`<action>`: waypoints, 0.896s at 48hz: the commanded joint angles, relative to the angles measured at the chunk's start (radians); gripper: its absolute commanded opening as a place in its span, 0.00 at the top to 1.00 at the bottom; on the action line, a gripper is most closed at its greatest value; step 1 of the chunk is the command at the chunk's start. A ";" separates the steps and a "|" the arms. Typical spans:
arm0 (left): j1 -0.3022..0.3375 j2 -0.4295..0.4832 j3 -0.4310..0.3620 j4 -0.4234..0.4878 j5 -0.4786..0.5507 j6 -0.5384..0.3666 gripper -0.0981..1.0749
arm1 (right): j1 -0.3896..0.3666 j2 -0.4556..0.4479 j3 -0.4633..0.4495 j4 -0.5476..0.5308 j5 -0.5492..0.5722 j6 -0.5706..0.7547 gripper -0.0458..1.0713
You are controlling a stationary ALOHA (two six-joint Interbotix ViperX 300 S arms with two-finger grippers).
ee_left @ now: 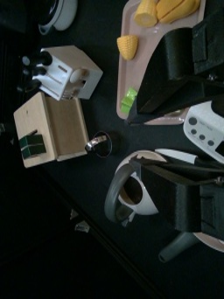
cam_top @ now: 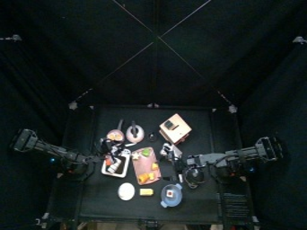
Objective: Grab green sushi half from bowl
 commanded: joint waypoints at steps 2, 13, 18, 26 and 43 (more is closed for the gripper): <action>0.002 -0.003 -0.012 0.002 0.005 -0.002 0.26 | -0.005 -0.009 -0.038 0.048 0.017 -0.003 0.03; 0.002 -0.003 -0.012 -0.006 0.003 0.000 0.26 | -0.017 0.005 -0.092 -0.123 0.149 -0.002 0.03; 0.002 -0.002 -0.009 -0.011 0.003 0.000 0.26 | -0.017 0.020 -0.114 -0.181 0.202 0.003 0.03; 0.002 -0.003 -0.008 -0.023 0.003 0.000 0.26 | -0.026 0.041 -0.140 -0.196 0.299 0.049 0.03; 0.002 -0.003 -0.008 -0.029 0.003 0.000 0.26 | 0.057 0.077 -0.173 -0.634 0.641 0.617 0.03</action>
